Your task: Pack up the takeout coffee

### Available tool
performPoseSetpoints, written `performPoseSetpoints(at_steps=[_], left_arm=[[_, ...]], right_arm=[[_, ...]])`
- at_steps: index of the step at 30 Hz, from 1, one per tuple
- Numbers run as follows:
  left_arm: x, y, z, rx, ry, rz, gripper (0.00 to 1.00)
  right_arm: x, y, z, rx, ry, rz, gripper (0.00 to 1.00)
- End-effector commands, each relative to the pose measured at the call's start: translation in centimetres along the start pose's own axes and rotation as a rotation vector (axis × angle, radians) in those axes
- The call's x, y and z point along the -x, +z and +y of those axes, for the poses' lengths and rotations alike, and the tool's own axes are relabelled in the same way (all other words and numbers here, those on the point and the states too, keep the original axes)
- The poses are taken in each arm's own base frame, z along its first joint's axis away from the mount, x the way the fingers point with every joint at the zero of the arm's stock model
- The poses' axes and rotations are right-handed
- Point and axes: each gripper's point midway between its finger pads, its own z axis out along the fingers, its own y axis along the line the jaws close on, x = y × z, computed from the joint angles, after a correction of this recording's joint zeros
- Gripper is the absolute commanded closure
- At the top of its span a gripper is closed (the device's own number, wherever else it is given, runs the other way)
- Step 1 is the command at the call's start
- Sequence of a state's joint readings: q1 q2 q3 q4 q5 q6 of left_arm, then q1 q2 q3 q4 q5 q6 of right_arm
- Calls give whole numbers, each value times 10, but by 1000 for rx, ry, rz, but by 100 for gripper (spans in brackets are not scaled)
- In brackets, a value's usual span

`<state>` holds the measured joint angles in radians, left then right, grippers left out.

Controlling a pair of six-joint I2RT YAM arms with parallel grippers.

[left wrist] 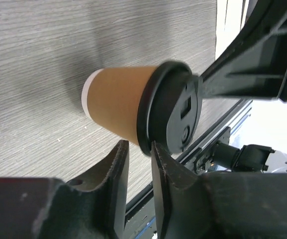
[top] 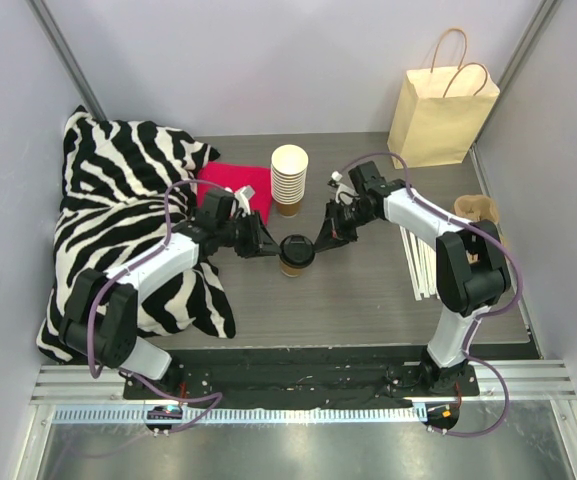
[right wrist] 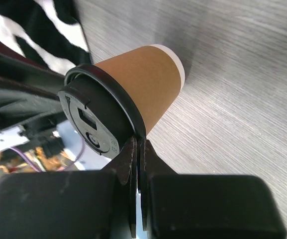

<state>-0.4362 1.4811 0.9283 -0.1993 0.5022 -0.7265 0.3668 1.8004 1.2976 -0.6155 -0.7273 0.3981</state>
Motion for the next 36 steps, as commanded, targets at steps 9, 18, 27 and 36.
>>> performPoseSetpoints(at_steps=[9, 18, 27, 36], left_arm=[[0, 9, 2, -53, -23, 5, 81], [-3, 9, 1, -68, -14, 15, 82], [-8, 9, -5, -89, -1, 17, 80], [-9, 13, -8, -99, 6, 17, 79]], right_arm=[[-6, -4, 0, -115, -132, 39, 99], [-7, -1, -1, -113, -127, 48, 99], [-9, 1, 0, -114, -123, 57, 99], [-9, 1, 1, -115, -124, 54, 99]])
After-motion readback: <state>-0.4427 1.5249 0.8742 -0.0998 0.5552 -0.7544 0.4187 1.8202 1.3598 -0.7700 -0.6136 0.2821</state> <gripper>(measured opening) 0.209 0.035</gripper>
